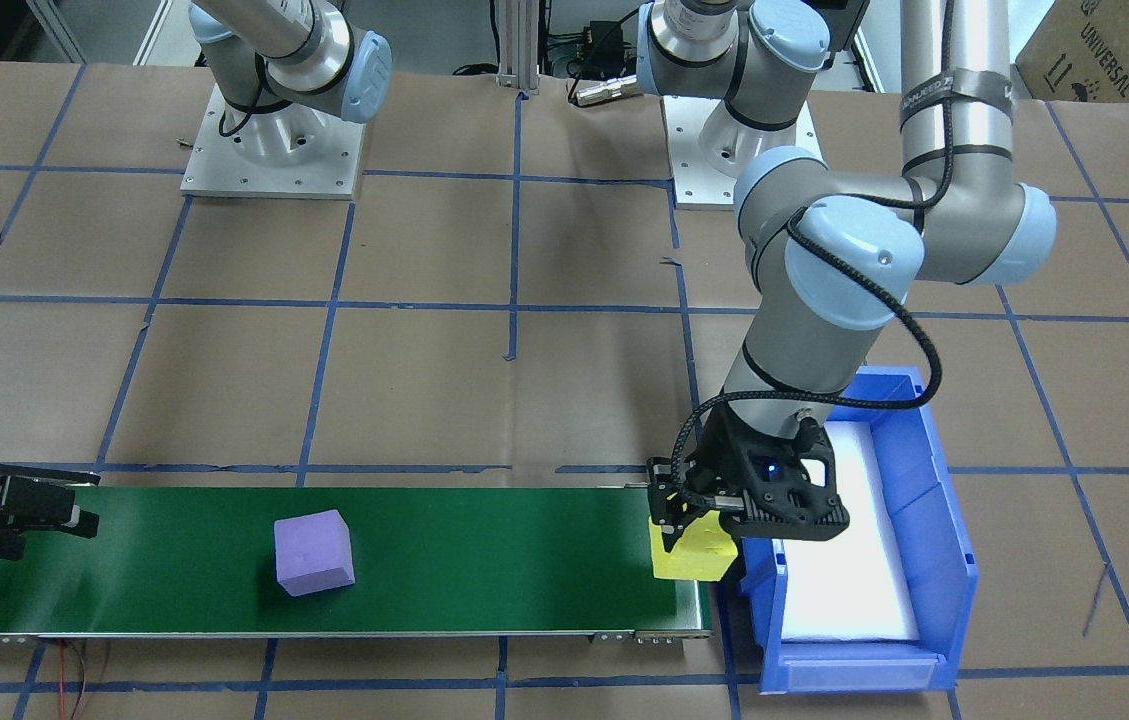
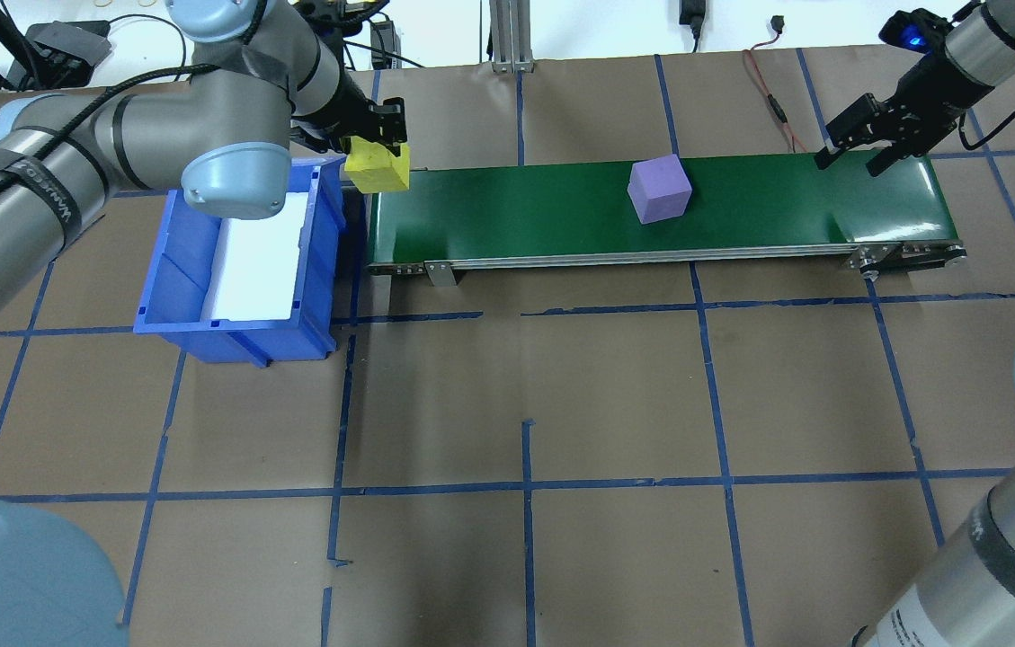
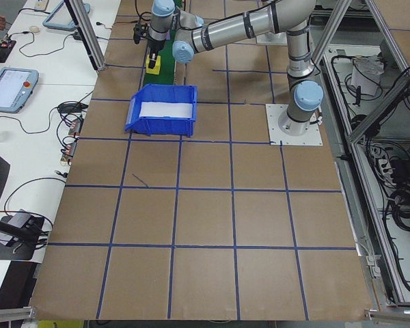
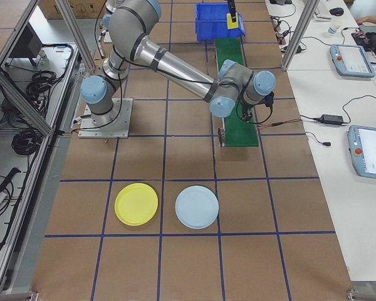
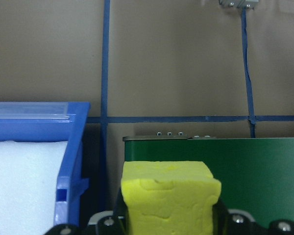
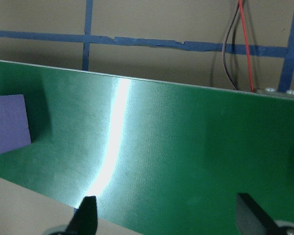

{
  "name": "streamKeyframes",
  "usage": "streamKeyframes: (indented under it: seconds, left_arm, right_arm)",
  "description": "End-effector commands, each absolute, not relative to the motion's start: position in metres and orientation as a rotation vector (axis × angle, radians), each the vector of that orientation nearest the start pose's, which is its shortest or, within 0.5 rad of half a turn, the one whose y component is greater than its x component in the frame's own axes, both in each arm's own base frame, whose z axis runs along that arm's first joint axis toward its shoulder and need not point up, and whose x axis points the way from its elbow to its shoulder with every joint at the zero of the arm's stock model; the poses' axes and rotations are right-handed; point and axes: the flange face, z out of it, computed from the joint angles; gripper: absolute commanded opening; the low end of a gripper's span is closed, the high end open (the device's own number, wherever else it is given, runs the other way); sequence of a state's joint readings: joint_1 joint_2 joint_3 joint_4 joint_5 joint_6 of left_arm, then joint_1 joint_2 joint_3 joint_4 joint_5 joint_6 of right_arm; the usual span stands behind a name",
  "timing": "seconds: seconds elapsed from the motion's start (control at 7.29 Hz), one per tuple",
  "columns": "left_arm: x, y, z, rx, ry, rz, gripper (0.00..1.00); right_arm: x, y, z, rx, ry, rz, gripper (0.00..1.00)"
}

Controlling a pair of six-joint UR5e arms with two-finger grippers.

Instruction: Move block left to right into plate

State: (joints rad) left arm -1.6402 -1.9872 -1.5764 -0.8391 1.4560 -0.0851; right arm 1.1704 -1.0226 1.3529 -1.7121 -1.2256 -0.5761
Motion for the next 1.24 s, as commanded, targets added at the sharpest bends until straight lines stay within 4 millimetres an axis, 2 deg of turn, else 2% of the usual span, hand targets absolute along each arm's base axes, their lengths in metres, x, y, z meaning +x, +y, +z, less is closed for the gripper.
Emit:
streamKeyframes:
  seconds: [0.0,0.41,0.55,0.69,0.82,0.96,1.1]
  left_arm:
    - [-0.198,-0.653,0.292,0.016,3.248,-0.464,0.30]
    - [-0.196,-0.660,0.278,0.019,3.237,-0.442,0.32]
    - [-0.195,-0.661,0.277,0.020,3.232,-0.442,0.50]
    - [-0.195,-0.660,0.280,0.005,3.229,-0.444,0.99]
    - [-0.195,-0.660,0.280,-0.027,3.231,-0.443,1.00]
    - [-0.194,-0.656,0.294,-0.056,3.230,-0.466,1.00]
    - [-0.188,-0.652,0.320,-0.051,3.161,-0.506,1.00]
  right_arm:
    - [-0.108,-0.685,0.288,-0.193,2.744,0.004,0.99]
    - [-0.108,-0.684,0.289,-0.194,2.745,0.005,0.99]
    - [-0.108,-0.684,0.290,-0.194,2.747,0.001,0.99]
    - [-0.108,-0.684,0.290,-0.194,2.746,0.003,0.99]
    - [-0.108,-0.684,0.290,-0.192,2.747,0.001,0.99]
    - [-0.109,-0.684,0.291,-0.193,2.748,-0.002,0.99]
    - [-0.107,-0.685,0.291,-0.193,2.748,-0.002,0.99]
